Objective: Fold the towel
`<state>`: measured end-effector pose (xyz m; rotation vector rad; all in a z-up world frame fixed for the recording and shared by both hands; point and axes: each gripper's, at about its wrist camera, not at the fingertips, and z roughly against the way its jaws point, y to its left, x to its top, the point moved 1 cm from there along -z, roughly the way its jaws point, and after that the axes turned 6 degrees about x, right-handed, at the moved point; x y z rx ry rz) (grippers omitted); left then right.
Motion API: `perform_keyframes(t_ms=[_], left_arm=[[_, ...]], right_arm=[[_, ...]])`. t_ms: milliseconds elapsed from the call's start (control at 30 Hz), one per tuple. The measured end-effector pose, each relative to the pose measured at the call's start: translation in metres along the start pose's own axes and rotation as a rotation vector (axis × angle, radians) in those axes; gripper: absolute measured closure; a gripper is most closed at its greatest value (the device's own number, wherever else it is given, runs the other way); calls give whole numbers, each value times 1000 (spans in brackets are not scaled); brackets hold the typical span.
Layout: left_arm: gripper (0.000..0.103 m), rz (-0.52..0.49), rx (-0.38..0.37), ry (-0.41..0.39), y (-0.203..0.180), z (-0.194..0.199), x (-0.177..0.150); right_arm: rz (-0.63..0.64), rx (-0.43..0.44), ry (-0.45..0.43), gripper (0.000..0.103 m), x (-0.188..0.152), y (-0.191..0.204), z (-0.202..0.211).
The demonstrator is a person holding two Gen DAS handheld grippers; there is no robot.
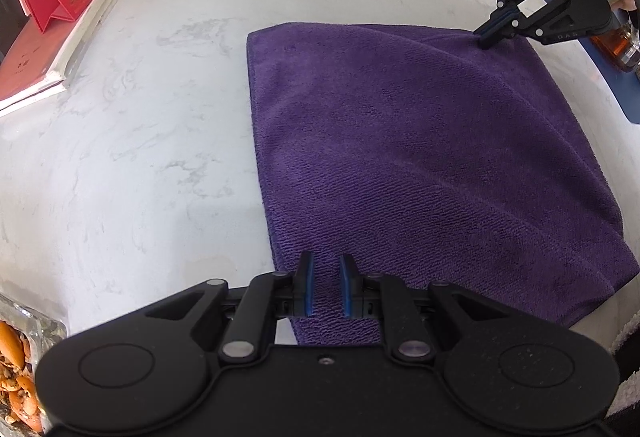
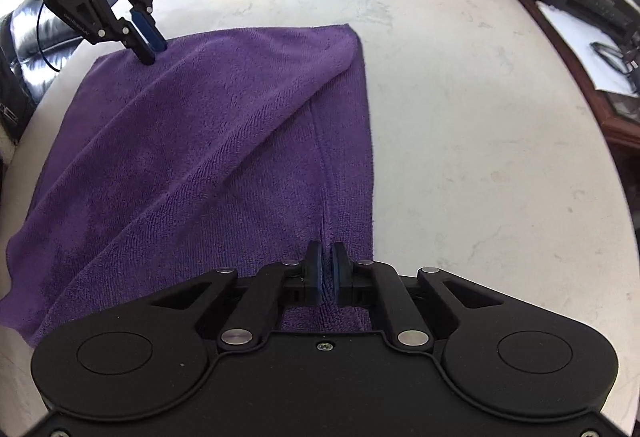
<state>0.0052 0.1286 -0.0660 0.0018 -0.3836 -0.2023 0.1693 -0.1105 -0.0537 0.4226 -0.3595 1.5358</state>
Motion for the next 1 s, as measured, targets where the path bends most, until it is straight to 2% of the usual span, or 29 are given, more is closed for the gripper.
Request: perform_keyframes(t_ms=[267,467,533,600,700,800,1000], left_arm=[[90,-10,-2,4,-1,-1,-1],[90,-16,-1,7,-2,0,-3],[90,-18,-1,7,-2,2,-4],[90,-19,0,6,-2,3,-4],[90,-23,3,0,-2,1,-3],[90,-25,5,-5,-2,1,-2],[90,-25,26,-17,-7,10,1]], right_arm=[[-37,-104,15,100,-8,-8,5],[-67,-117,18,100,-14,-15,2],[-68,-129,21,99,-14,-14,1],[-79,-144,18,93,-13,-15,3],[-169,-217,-37,82,-20,-23,25],[-332,-309,-114,80,-40,-28,56],[-539,-284,-207,80,-70,11,66]])
